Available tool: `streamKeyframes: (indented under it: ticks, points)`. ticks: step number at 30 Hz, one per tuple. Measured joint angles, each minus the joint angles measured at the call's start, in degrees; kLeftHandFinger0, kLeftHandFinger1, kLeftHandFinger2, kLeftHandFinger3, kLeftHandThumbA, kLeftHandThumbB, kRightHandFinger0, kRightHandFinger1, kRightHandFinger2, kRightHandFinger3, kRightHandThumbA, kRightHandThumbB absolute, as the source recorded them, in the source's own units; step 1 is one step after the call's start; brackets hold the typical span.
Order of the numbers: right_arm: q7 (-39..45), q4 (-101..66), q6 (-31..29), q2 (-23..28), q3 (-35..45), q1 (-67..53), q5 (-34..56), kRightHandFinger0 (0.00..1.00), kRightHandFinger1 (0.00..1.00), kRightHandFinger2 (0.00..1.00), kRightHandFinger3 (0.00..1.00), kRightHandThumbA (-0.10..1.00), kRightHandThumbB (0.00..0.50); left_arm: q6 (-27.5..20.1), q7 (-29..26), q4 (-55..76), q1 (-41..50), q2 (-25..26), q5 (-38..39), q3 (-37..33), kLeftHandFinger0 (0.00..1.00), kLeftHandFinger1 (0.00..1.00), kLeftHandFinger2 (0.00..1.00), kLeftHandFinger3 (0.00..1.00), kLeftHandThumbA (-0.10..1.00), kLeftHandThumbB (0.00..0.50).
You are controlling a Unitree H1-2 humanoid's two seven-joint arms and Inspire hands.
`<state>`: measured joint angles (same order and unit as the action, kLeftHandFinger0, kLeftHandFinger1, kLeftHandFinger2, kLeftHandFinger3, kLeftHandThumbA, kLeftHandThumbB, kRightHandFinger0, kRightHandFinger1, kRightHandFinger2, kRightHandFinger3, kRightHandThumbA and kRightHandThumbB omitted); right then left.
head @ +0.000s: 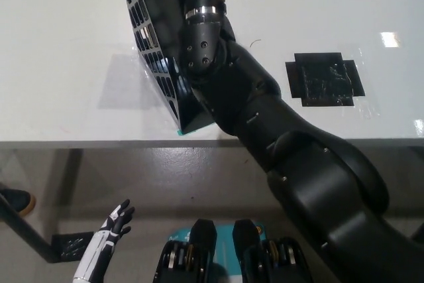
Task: A notebook is kept standing on the table on the right hand side and a black shelf is kept on the left hand side and the robot uses its right hand to grab the notebook and places it in the shelf
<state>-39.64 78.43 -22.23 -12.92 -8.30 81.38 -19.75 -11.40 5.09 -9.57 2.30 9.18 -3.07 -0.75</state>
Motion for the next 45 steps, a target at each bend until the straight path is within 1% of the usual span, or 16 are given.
streamKeyframes:
  ticks: [8,11,12,15,19,20,23,25,31,32,35,39,40,42,43,45]
  points:
    - [2.7,0.0,0.0,0.5,-0.4,0.0,0.4,1.00,1.00,1.00,1.00,1.00,0.446,0.0,0.0,0.0,0.0,0.0,0.1,0.0,1.00,1.00,1.00,1.00,1.00,0.177]
    - [3.1,0.0,0.0,0.7,-0.4,0.0,0.6,1.00,1.00,1.00,1.00,1.00,0.435,0.0,0.0,0.0,0.0,0.0,0.1,0.0,1.00,1.00,1.00,1.00,1.00,0.193]
    - [3.2,0.0,0.0,0.8,-0.4,0.0,0.7,1.00,1.00,1.00,1.00,1.00,0.421,0.0,0.0,0.0,0.0,0.0,0.1,0.0,1.00,1.00,1.00,1.00,1.00,0.183]
    - [3.4,-0.2,0.0,1.1,-0.4,0.0,0.9,1.00,1.00,1.00,1.00,1.00,0.417,0.0,0.0,0.0,0.0,0.0,0.0,0.0,1.00,1.00,1.00,1.00,1.00,0.176]
    - [3.6,-1.1,-0.1,1.8,-0.4,0.0,0.9,1.00,1.00,1.00,1.00,1.00,0.404,-0.1,0.0,0.0,0.0,0.0,0.0,-0.1,1.00,1.00,1.00,1.00,1.00,0.143]
    - [3.7,-1.8,-0.2,2.2,-0.4,0.0,0.9,1.00,1.00,1.00,1.00,1.00,0.402,-0.1,0.0,0.0,0.0,0.0,0.0,-0.1,1.00,1.00,1.00,1.00,1.00,0.154]
    - [4.0,-6.0,-0.2,4.0,-0.3,0.0,0.9,1.00,1.00,1.00,1.00,1.00,0.385,-0.2,0.0,0.0,0.0,0.0,0.0,-0.1,1.00,1.00,1.00,1.00,1.00,0.150]
    - [4.5,-11.0,-0.2,5.7,-0.3,-0.3,0.9,1.00,1.00,1.00,1.00,1.00,0.373,-0.1,0.0,-0.1,0.0,0.0,0.0,0.0,1.00,1.00,1.00,1.00,1.00,0.160]
    - [6.2,-24.8,1.1,9.3,0.1,-4.0,0.9,1.00,1.00,1.00,1.00,1.00,0.410,0.0,0.0,-0.4,0.0,0.0,0.0,0.0,1.00,1.00,1.00,1.00,1.00,0.156]
    - [6.6,-26.9,1.4,9.7,0.1,-5.2,0.9,1.00,1.00,1.00,1.00,1.00,0.439,0.1,0.0,-0.5,0.0,0.0,0.0,0.0,1.00,1.00,1.00,1.00,1.00,0.160]
    - [7.5,-32.8,2.5,10.7,0.3,-9.1,0.9,1.00,1.00,1.00,1.00,1.00,0.473,0.1,0.0,-0.6,0.0,0.0,0.0,0.0,1.00,1.00,1.00,1.00,1.00,0.168]
    - [8.8,-41.0,3.7,12.2,0.6,-15.7,1.1,1.00,1.00,1.00,1.00,1.00,0.468,0.2,0.0,-0.7,0.0,0.0,0.0,0.0,1.00,1.00,1.00,1.00,1.00,0.176]
    - [9.2,-42.5,4.0,12.5,0.7,-17.4,1.1,1.00,1.00,1.00,1.00,1.00,0.453,0.2,0.0,-0.7,0.0,0.0,0.0,0.0,1.00,1.00,1.00,1.00,1.00,0.170]
    - [9.7,-46.6,4.6,13.5,0.9,-21.2,1.2,1.00,1.00,1.00,1.00,1.00,0.444,0.2,0.0,-0.8,0.0,0.0,0.0,0.0,1.00,1.00,1.00,1.00,1.00,0.166]
    - [10.0,-47.8,4.8,13.9,0.9,-22.7,1.2,1.00,1.00,1.00,1.00,1.00,0.459,0.3,0.0,-0.8,0.0,0.0,0.0,0.0,1.00,1.00,1.00,1.00,1.00,0.171]
    - [10.5,-51.5,5.4,15.0,1.0,-27.0,1.3,1.00,1.00,1.00,1.00,1.00,0.463,0.3,0.0,-0.9,0.0,-0.1,0.0,0.0,1.00,1.00,1.00,1.00,1.00,0.164]
